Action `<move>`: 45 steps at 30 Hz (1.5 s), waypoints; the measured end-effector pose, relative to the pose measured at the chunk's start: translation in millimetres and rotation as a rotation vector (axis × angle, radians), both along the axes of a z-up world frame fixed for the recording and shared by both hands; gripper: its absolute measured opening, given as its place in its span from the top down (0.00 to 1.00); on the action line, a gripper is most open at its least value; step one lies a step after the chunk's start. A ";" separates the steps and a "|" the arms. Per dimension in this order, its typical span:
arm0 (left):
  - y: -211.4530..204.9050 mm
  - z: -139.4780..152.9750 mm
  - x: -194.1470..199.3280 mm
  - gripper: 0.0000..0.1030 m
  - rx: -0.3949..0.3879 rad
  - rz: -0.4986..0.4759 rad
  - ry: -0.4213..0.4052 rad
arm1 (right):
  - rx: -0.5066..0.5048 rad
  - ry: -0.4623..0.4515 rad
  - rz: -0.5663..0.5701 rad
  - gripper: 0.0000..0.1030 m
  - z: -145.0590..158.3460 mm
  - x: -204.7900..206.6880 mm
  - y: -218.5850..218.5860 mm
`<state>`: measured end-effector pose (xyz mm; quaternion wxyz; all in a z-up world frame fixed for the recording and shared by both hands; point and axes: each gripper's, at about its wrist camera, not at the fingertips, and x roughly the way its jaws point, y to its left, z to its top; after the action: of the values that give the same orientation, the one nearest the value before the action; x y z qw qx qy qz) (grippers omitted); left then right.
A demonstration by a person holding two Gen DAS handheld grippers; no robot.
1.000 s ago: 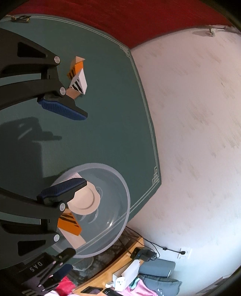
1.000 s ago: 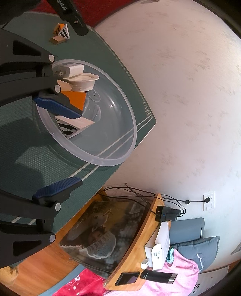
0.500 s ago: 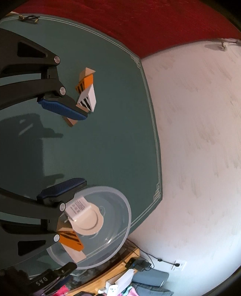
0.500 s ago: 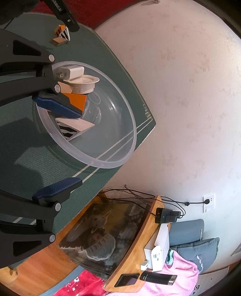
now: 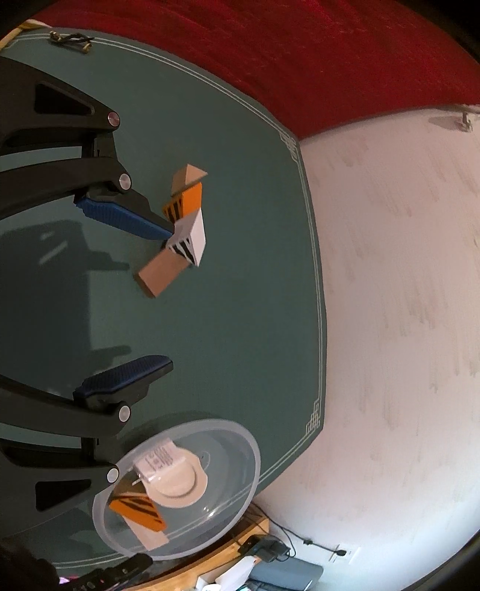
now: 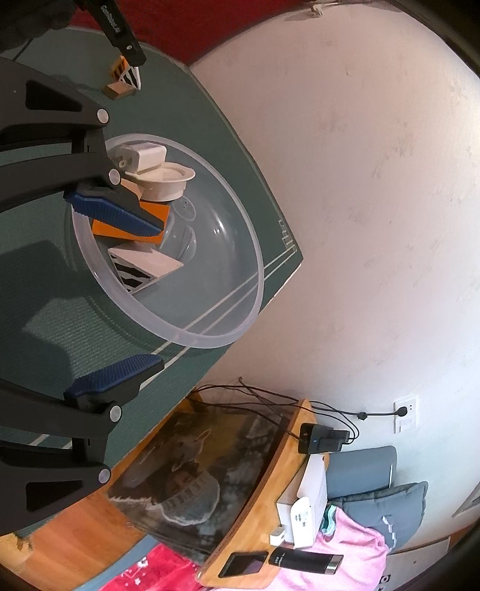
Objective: Organize rigid objects
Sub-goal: 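Move the left gripper back to the remaining blocks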
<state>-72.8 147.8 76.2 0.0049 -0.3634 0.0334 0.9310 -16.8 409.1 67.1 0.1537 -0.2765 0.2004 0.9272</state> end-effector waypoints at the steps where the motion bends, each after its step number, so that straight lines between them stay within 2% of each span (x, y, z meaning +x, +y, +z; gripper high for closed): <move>1: -2.9 -0.8 -0.3 0.36 0.000 0.008 -0.001 | 0.000 0.001 0.001 0.32 0.1 0.2 -0.1; 13: -47.0 -11.4 -7.8 0.36 0.006 0.108 -0.023 | 0.000 -0.001 0.002 0.32 1.0 0.7 -1.2; 14: -51.7 -13.1 -9.2 0.36 0.007 0.120 -0.028 | 0.000 -0.002 0.002 0.32 1.3 1.3 -1.1; 17: -61.4 -16.9 -13.7 0.36 0.006 0.142 -0.038 | 0.006 0.007 0.000 0.20 2.7 2.6 -1.6; 20: -66.4 -20.5 -17.4 0.36 0.000 0.148 -0.045 | 0.015 0.011 0.003 0.20 4.0 1.5 -2.5; 27: -70.4 -27.9 -26.8 0.36 -0.007 0.132 -0.061 | 0.017 0.007 0.006 0.19 4.2 1.2 -1.9; 37: -67.1 -30.5 -51.0 0.36 0.020 0.061 -0.039 | 0.039 0.003 0.007 0.19 3.9 0.5 -5.6; 42: -60.5 -37.8 -62.5 0.36 -0.021 0.040 -0.028 | 0.047 -0.008 0.006 0.19 3.0 -1.2 -7.7; 45: -59.2 -39.5 -64.9 0.39 -0.030 0.040 -0.017 | 0.055 -0.013 0.007 0.19 2.7 -1.6 -9.6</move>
<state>-137.7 88.6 36.7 -0.0189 -0.3720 0.0402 0.9272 -18.3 399.5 69.8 0.1592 -0.2788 0.1727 0.9312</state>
